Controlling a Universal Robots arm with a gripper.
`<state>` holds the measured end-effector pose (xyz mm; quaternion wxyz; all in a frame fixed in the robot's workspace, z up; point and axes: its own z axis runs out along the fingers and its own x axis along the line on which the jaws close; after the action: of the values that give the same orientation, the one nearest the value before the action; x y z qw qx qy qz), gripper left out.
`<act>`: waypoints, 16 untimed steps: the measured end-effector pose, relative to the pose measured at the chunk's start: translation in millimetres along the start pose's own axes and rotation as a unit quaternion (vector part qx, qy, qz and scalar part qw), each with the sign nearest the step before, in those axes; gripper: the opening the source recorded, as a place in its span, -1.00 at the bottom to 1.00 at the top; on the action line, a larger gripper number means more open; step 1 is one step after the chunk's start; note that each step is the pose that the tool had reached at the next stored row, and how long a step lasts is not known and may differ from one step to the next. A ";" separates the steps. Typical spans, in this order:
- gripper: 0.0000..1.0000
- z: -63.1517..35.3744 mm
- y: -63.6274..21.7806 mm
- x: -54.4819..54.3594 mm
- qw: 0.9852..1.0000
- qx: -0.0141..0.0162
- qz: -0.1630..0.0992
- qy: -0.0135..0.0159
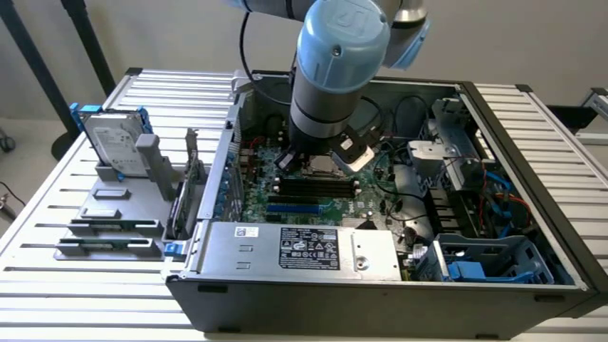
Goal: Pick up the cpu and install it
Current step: 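Install the first cpu locking lever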
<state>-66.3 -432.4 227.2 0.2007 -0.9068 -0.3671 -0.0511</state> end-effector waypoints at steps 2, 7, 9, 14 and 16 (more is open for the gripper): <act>-0.79 2.4 -1.8 0.6 1.000 0.000 0.000 0.000; -0.79 9.4 -3.7 0.0 1.000 0.000 -0.002 -0.001; -0.79 12.1 -3.5 -1.2 1.000 0.000 -0.003 -0.001; -0.79 17.8 -2.3 -3.5 1.000 0.001 -0.005 -0.002; -0.79 19.8 -1.9 -4.3 1.000 0.001 -0.006 -0.003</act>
<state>-71.8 -426.0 208.7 0.2001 -0.9045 -0.3733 -0.0497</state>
